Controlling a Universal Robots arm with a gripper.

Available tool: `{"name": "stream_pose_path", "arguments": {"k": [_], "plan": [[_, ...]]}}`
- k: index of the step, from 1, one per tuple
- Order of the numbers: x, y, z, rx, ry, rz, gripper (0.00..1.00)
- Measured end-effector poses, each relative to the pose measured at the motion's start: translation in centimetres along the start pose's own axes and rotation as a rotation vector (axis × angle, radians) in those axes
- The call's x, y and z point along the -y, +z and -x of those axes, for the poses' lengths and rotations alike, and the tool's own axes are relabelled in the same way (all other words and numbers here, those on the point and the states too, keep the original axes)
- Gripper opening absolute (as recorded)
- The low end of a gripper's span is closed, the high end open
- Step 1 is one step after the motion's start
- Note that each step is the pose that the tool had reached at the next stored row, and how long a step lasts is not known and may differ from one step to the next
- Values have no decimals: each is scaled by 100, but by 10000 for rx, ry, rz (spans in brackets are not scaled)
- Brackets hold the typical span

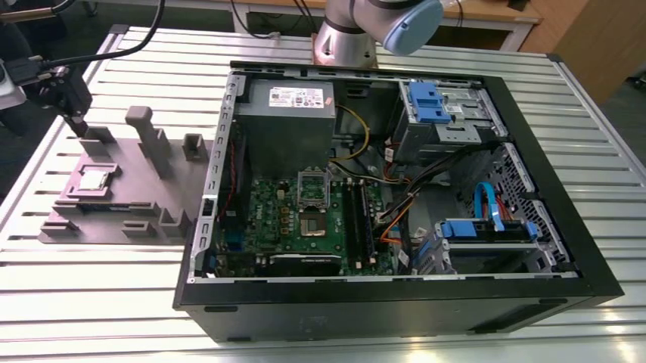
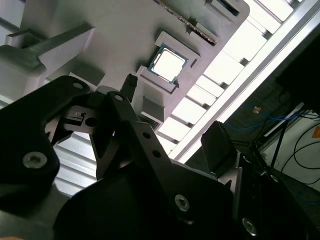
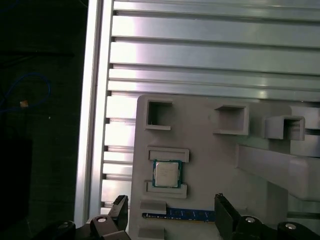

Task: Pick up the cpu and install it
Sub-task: 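Pick up the cpu and move it towards the insertion slot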

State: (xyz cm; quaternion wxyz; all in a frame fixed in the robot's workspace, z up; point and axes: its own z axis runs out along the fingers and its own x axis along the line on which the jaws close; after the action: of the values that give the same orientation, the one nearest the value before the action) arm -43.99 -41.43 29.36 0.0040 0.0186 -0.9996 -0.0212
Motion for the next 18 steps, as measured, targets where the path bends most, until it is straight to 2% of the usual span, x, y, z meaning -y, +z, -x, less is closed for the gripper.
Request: {"name": "stream_pose_path", "arguments": {"k": [9, 18], "plan": [[2, 24, 0, 0, 0, 0, 78], [30, 183, 4, 0, 1, 1, 78]]}}
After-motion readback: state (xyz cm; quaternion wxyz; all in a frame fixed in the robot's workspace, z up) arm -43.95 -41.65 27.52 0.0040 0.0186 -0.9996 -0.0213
